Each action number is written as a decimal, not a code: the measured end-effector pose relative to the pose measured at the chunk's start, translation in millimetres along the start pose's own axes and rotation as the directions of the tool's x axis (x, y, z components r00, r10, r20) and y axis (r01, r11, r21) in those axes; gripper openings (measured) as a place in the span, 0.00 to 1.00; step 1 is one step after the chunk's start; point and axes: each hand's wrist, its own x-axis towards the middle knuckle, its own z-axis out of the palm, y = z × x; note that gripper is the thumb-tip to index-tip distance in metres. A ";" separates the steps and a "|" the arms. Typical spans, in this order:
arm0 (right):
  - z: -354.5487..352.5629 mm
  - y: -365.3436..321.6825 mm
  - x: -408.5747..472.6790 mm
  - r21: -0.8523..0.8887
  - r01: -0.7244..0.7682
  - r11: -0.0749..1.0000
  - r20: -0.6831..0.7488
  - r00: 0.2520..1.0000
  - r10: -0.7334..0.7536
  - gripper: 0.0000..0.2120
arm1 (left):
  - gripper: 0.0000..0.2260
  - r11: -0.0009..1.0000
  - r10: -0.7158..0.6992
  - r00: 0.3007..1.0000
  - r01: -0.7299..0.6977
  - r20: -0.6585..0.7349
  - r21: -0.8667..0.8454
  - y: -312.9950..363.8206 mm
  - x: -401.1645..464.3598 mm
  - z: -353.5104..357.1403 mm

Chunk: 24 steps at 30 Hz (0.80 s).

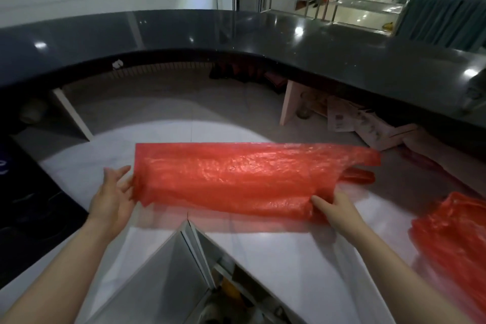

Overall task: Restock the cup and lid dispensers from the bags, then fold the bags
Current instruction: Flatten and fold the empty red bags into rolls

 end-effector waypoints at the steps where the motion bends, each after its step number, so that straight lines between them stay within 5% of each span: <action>1: 0.6 4.4 1.6 -0.022 -0.018 1.000 -0.014 1.000 0.018 0.02 | 0.24 0.995 -0.023 0.998 0.017 0.067 0.098 -4.3 -4.4 -0.5; 4: 0.4 14.0 0.2 -0.044 -0.026 0.999 -0.051 0.998 0.024 0.03 | 0.11 0.794 -0.008 0.973 -0.133 0.229 0.593 -24.0 -18.5 -4.4; 8: 3.6 36.6 -8.6 -0.182 -0.022 0.983 -0.155 0.988 -0.007 0.11 | 0.05 0.537 0.028 0.964 -0.237 0.263 0.810 -34.9 -12.1 -1.9; 13: 5.1 45.9 -10.2 -0.123 -0.006 0.992 -0.275 0.961 -0.028 0.11 | 0.04 0.458 0.150 0.975 -0.218 0.167 0.862 -45.2 -7.2 14.8; 16: 10.5 49.4 -9.5 -0.231 -0.060 0.971 -0.404 0.914 -0.040 0.08 | 0.03 0.473 0.181 0.978 -0.179 0.104 0.863 -44.7 -7.5 20.6; 24: 16.5 48.9 -9.8 -0.142 -0.132 0.981 -0.469 0.882 0.051 0.18 | 0.08 0.507 0.065 0.992 -0.125 0.106 0.853 -45.7 -4.2 21.4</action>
